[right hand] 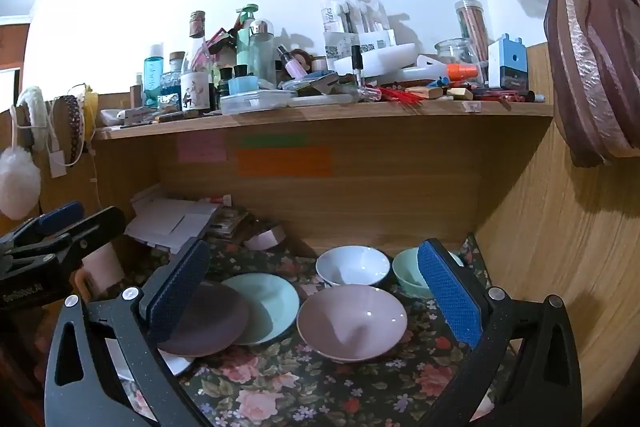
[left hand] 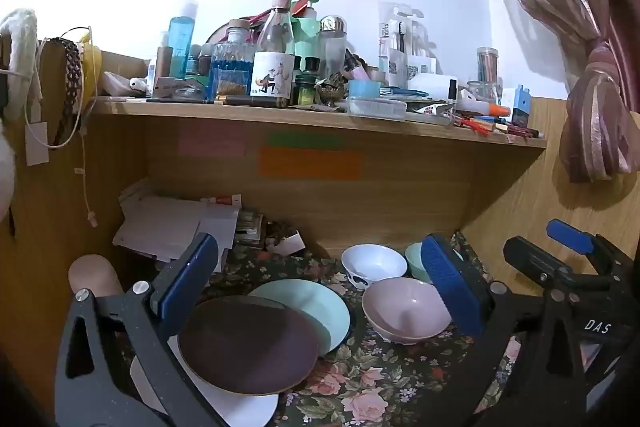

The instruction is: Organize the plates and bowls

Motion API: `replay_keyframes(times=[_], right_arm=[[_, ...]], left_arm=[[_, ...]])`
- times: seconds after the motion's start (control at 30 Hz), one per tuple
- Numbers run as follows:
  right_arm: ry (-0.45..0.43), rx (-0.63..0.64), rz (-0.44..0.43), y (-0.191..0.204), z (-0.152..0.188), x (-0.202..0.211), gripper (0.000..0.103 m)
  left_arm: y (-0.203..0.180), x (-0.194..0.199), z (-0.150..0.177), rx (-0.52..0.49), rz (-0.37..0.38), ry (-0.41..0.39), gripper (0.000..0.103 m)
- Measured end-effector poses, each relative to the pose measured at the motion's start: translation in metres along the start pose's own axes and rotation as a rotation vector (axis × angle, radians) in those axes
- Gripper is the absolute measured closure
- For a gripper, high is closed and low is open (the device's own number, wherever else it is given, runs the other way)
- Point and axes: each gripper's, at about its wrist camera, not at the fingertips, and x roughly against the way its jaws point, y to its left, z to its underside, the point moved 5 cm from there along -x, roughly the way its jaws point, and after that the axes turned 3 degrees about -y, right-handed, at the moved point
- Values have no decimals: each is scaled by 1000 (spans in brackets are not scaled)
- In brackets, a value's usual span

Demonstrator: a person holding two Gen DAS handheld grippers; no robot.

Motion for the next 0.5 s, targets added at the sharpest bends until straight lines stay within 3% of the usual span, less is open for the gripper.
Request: replay_keyframes(times=[0.5], right_arm=[[-10, 3, -26, 6, -3, 0, 0]], left_arm=[[-3, 4, -5, -18, 9, -10, 0]])
